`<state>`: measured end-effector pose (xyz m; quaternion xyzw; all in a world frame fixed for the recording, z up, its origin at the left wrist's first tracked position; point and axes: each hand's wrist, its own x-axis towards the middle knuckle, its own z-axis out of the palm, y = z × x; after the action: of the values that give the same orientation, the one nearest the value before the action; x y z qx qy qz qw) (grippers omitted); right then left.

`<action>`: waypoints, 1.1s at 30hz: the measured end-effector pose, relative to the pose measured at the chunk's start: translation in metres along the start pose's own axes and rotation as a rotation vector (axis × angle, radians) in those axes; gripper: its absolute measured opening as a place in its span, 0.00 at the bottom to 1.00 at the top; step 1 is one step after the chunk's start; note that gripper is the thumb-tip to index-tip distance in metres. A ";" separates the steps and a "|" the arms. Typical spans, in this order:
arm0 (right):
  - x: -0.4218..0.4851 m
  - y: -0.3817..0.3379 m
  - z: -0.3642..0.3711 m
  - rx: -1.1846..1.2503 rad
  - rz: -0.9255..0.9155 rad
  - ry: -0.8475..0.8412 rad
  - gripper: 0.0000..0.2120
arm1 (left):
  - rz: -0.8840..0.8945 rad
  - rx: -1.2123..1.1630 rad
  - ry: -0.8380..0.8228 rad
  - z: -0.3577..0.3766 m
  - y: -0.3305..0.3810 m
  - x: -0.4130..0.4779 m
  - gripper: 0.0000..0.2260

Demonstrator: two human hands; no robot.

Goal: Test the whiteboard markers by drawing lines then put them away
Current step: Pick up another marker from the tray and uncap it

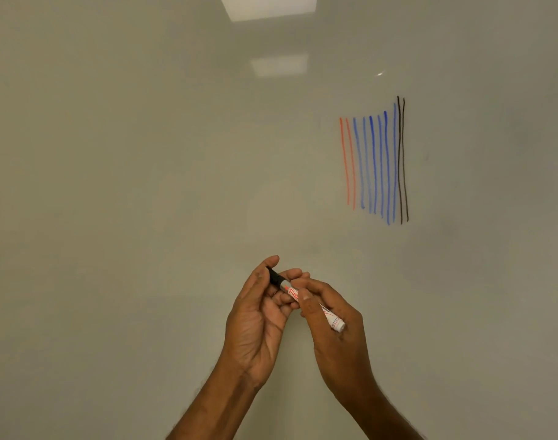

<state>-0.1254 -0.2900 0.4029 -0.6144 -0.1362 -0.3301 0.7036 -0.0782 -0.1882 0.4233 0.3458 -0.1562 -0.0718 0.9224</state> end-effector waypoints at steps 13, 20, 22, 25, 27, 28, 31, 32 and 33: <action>-0.040 0.064 0.035 -0.043 0.197 -0.117 0.05 | -0.055 0.008 0.246 -0.095 -0.003 -0.025 0.13; -0.087 0.138 0.034 -0.517 0.087 -0.273 0.06 | -0.018 0.196 0.461 -0.174 -0.016 -0.045 0.13; -0.099 0.160 0.036 -0.617 0.067 -0.321 0.08 | -0.016 0.249 0.516 -0.196 -0.020 -0.050 0.13; -0.115 0.189 0.044 -0.746 0.020 -0.368 0.08 | -0.028 0.304 0.594 -0.228 -0.025 -0.058 0.12; -0.125 0.208 0.050 -0.856 -0.048 -0.388 0.11 | -0.045 0.330 0.626 -0.250 -0.029 -0.063 0.12; -0.130 0.218 0.054 -0.890 -0.068 -0.395 0.11 | -0.059 0.345 0.642 -0.262 -0.031 -0.064 0.11; -0.143 0.248 0.065 -0.918 -0.062 -0.393 0.12 | -0.117 0.385 0.692 -0.298 -0.038 -0.069 0.11; -0.147 0.258 0.070 -0.922 -0.052 -0.394 0.12 | -0.140 0.387 0.713 -0.310 -0.040 -0.071 0.11; -0.152 0.268 0.074 -0.926 -0.044 -0.402 0.11 | -0.163 0.391 0.739 -0.323 -0.042 -0.074 0.11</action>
<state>-0.0535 -0.1672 0.1204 -0.9104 -0.1211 -0.2459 0.3100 -0.0393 -0.0030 0.1480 0.5278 0.2023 0.0152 0.8248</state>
